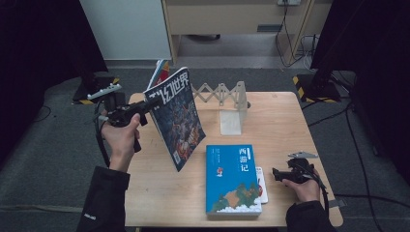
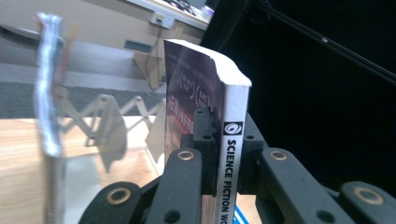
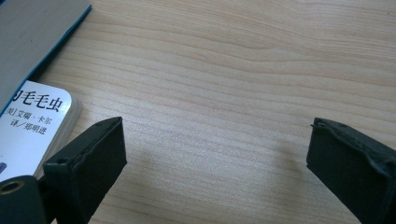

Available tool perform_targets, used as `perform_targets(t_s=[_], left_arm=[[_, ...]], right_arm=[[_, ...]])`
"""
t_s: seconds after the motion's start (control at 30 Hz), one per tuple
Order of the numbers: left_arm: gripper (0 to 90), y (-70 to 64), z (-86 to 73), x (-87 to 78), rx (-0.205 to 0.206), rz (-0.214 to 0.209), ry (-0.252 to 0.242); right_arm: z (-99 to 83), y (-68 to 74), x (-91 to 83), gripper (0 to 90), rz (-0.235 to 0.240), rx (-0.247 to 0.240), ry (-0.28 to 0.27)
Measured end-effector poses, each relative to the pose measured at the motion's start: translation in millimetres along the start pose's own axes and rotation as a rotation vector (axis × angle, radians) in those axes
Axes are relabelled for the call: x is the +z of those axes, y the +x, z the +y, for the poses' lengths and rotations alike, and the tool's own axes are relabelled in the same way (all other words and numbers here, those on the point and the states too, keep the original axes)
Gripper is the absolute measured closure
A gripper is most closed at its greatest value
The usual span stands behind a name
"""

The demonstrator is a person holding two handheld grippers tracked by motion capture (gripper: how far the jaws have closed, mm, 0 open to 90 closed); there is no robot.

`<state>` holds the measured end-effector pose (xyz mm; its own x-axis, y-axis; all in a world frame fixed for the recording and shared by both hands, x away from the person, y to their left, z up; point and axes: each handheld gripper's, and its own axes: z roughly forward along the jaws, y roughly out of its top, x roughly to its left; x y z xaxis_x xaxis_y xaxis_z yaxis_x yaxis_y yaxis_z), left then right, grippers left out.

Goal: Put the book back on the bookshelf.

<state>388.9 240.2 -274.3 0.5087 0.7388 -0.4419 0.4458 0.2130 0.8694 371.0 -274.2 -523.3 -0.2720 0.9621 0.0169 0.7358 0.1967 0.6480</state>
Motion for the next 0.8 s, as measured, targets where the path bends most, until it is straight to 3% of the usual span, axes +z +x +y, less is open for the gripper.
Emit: perform_targets(t_s=[0.23, 0.47, 0.63, 0.8], left_arm=[[81.8, 6.7, 10.3, -3.4, 0.018, 0.073, -0.019], [81.8, 9.9, 19.1, -0.4, 0.041, 0.120, -0.032], [81.8, 11.0, 26.7, 8.4, 0.069, 0.175, -0.060], [81.8, 13.0, 30.6, 17.3, 0.071, 0.197, -0.075]], right_arm=[[-2.0, 0.7, 4.1, 4.0, 0.006, -0.022, 0.045], [-2.5, 1.2, 5.7, 3.4, 0.005, -0.035, 0.045], [-2.6, 1.0, 6.0, 3.0, 0.010, -0.033, 0.045], [-2.7, 1.4, 6.4, 2.4, 0.013, -0.035, 0.042]])
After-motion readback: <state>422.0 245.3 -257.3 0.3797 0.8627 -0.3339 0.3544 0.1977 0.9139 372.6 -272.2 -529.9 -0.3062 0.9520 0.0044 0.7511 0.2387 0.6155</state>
